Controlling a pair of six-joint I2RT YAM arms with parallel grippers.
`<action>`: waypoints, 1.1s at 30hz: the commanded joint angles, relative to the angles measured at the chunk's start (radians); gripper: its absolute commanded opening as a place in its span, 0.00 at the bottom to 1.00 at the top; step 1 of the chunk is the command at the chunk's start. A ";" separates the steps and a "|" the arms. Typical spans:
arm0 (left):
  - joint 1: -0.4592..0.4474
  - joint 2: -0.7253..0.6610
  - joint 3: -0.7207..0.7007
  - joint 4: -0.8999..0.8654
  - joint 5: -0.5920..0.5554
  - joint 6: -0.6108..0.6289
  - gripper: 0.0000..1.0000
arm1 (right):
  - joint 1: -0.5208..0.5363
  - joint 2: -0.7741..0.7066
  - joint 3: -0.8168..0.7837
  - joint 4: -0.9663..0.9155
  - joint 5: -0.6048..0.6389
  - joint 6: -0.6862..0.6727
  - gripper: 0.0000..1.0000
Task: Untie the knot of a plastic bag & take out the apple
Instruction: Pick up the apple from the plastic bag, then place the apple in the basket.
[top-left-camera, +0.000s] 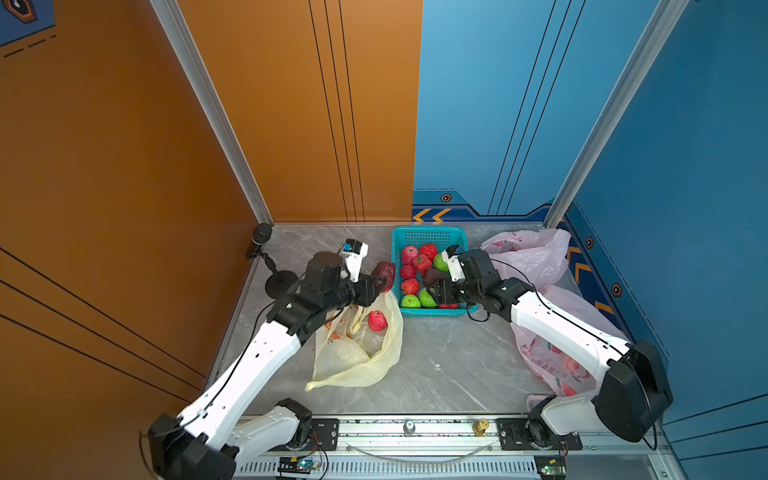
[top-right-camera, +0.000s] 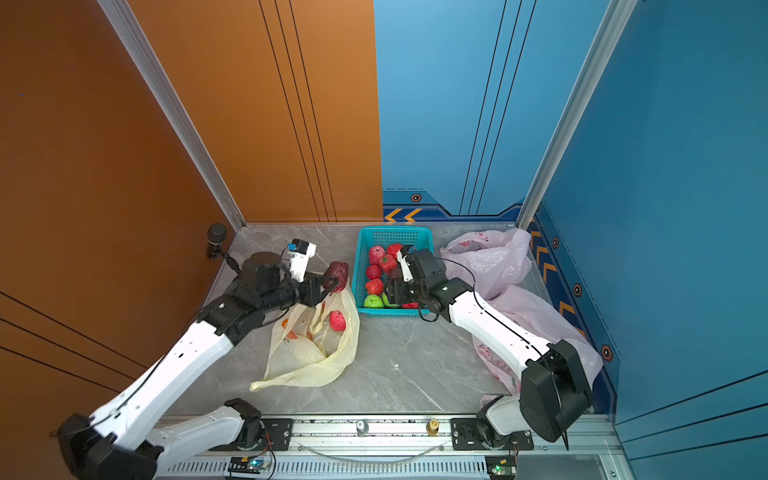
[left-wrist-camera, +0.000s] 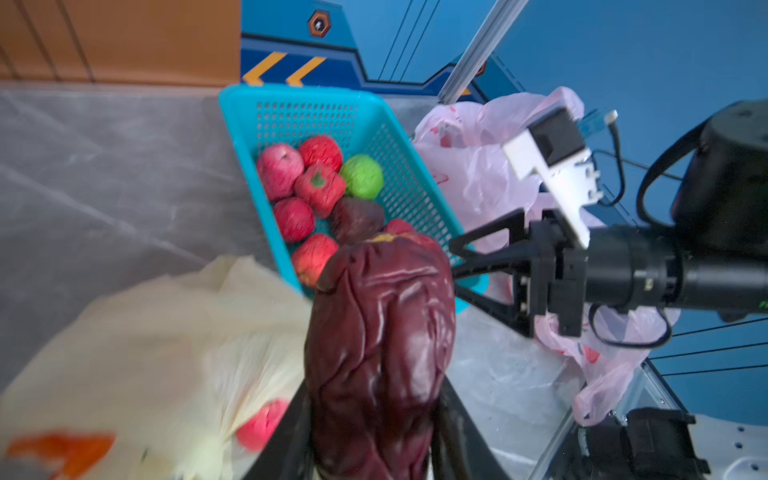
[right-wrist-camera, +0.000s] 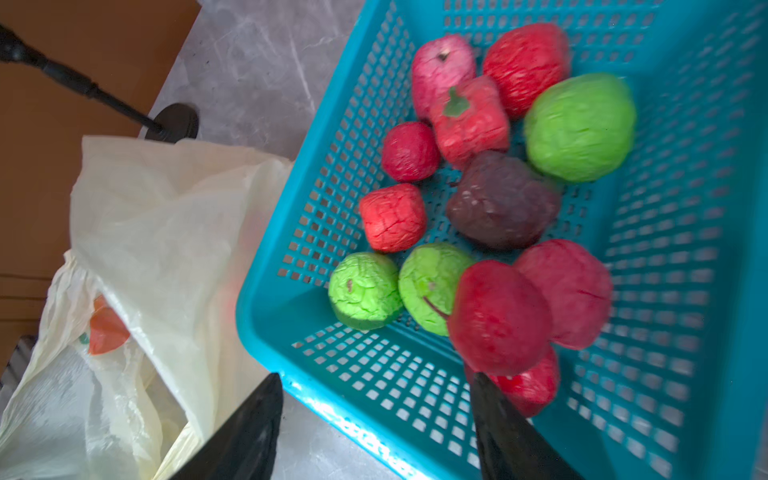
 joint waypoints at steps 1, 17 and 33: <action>-0.031 0.185 0.185 -0.002 0.014 0.109 0.37 | -0.055 -0.066 -0.020 -0.090 0.076 0.020 0.72; -0.123 0.839 0.687 -0.297 -0.073 0.216 0.43 | -0.083 -0.151 -0.076 -0.088 0.003 0.031 0.73; 0.012 0.398 0.371 -0.184 -0.086 0.102 0.69 | 0.145 -0.010 0.021 0.013 -0.135 -0.007 0.76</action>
